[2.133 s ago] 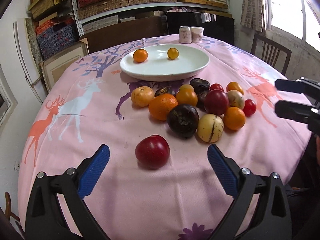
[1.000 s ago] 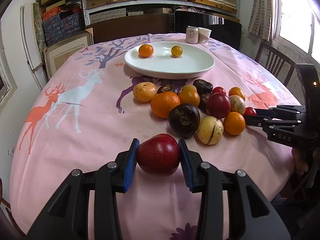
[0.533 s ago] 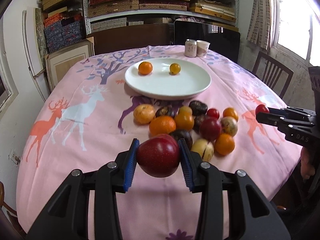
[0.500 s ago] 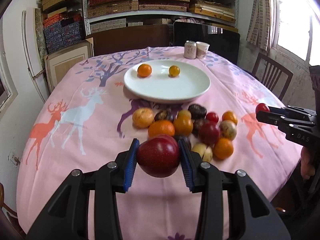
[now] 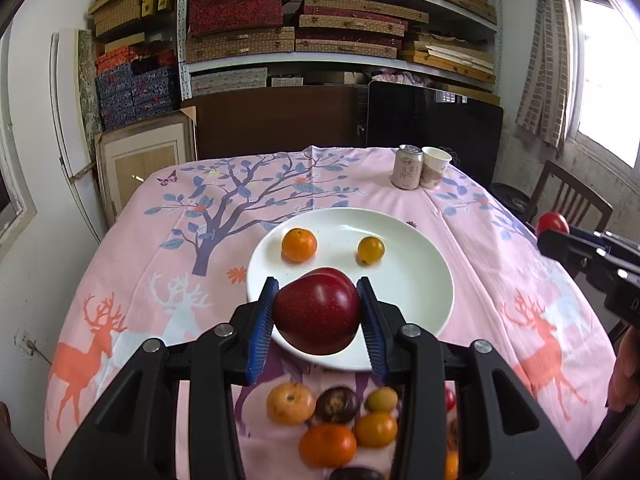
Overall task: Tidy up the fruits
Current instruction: 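Lower the plum and tomato onto the white plate and release both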
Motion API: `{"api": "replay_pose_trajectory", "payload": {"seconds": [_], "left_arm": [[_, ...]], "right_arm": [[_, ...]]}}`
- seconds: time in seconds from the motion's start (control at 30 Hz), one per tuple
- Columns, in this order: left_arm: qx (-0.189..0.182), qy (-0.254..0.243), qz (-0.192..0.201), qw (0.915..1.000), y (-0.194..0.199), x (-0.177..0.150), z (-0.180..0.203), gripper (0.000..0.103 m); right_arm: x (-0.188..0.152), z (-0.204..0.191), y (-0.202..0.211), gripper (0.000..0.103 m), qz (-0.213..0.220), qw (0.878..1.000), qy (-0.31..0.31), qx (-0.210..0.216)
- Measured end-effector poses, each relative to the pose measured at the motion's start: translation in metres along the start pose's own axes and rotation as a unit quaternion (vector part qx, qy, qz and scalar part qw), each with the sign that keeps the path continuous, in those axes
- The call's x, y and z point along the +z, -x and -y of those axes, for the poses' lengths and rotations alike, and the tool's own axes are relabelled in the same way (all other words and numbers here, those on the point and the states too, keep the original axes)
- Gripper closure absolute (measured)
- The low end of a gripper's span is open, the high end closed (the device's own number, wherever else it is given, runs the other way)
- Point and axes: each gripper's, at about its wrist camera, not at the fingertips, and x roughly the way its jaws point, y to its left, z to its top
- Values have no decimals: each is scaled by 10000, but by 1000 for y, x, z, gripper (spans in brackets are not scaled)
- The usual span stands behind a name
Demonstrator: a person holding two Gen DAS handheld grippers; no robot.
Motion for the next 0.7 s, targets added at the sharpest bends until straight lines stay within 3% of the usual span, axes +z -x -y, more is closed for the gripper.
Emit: {"api": "replay_pose_trajectory", "payload": {"seconds": [0.23,0.57,0.63,0.67,0.7], "left_arm": [[112,171,-388,9990,-70,12,-7,64],[114,314,-1283,9912,-165,6,-29,63],[131,309,-1378,9899,-174,7,-29,58],[181,324,-1357,9901,-174,7,-30,46],[262,349,-1241,9913,-170,9,-31,36]], "right_arm": [[8,5,-65,74,-385,9992,-66,31],[-5,16,-169,71,-1194,9926,-172,-109],[-5,16,-178,66,-1201,9925,-141,-198],[-4,16,-178,51,-1159,9929,-152,-201],[-3,16,-174,47,-1074,9939,-170,-194]]}}
